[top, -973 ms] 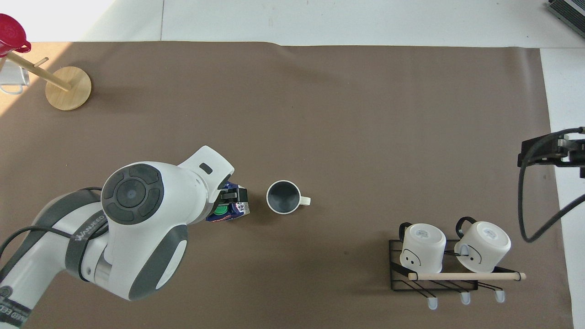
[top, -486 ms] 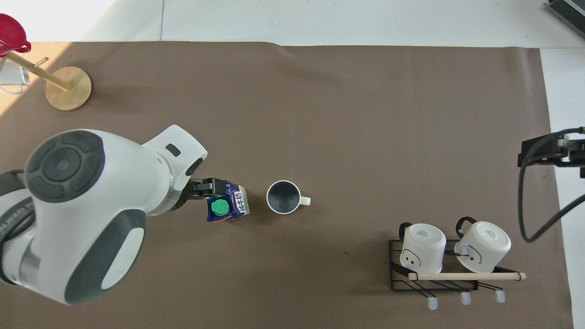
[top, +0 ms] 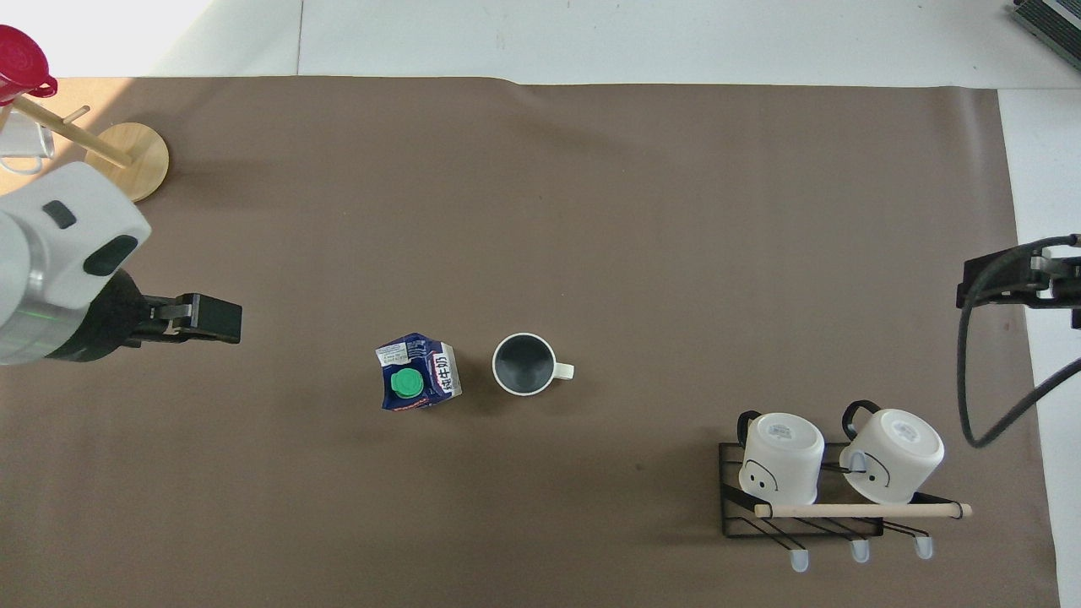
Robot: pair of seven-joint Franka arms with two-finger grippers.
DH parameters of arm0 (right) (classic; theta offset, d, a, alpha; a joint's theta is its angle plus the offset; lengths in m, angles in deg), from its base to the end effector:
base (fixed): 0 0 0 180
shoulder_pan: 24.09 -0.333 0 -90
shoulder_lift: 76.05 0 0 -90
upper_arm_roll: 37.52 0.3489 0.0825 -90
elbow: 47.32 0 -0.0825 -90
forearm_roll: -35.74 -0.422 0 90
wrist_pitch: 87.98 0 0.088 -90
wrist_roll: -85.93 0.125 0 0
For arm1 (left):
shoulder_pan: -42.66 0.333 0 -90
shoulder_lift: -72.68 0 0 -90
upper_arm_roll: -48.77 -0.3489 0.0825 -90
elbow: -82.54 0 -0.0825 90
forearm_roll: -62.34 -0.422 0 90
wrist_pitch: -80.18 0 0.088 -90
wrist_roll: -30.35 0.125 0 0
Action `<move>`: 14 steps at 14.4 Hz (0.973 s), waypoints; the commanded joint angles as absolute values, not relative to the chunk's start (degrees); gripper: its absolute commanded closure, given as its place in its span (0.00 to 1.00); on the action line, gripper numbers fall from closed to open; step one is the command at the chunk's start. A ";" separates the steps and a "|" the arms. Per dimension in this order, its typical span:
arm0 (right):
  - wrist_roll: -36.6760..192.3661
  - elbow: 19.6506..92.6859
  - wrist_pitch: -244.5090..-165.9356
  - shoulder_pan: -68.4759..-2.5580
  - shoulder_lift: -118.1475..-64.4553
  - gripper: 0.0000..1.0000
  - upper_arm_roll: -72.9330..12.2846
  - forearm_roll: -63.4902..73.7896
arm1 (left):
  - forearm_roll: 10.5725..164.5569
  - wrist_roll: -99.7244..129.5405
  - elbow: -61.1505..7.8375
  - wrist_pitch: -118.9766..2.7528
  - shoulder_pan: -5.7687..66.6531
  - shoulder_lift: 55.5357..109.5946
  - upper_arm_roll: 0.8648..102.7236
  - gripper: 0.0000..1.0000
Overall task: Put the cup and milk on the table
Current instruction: 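Open the left gripper and withdraw it from the carton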
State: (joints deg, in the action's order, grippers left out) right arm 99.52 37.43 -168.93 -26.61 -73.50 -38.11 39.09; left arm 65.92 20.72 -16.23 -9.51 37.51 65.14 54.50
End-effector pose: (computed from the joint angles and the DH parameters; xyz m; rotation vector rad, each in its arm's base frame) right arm 0.5590 0.0106 0.6976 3.0644 -0.3261 -0.0214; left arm 0.5326 -0.1139 0.6356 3.0972 -0.0314 -0.0555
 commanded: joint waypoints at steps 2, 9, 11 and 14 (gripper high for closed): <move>98.15 36.97 -168.57 -25.59 -73.41 0.00 -38.05 37.50 | 65.24 24.10 -12.65 -4.90 41.42 65.30 55.18 0.00; 98.15 36.97 -168.57 -25.59 -73.41 0.00 -38.05 37.58 | 65.33 24.81 -12.64 -5.07 42.04 65.21 55.36 0.00; 98.15 36.97 -168.57 -25.67 -73.41 0.00 -38.05 37.58 | 65.33 24.73 -12.64 -5.07 42.04 65.21 55.36 0.00; 98.15 36.97 -168.57 -25.59 -73.41 0.00 -38.05 37.58 | 65.33 24.73 -12.64 -5.07 42.04 65.21 55.36 0.00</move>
State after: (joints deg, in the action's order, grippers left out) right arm 99.52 37.43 -168.93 -26.61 -73.50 -38.11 39.09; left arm 65.90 24.29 -13.62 -6.06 41.10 65.08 54.68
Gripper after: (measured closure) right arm 0.000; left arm 0.000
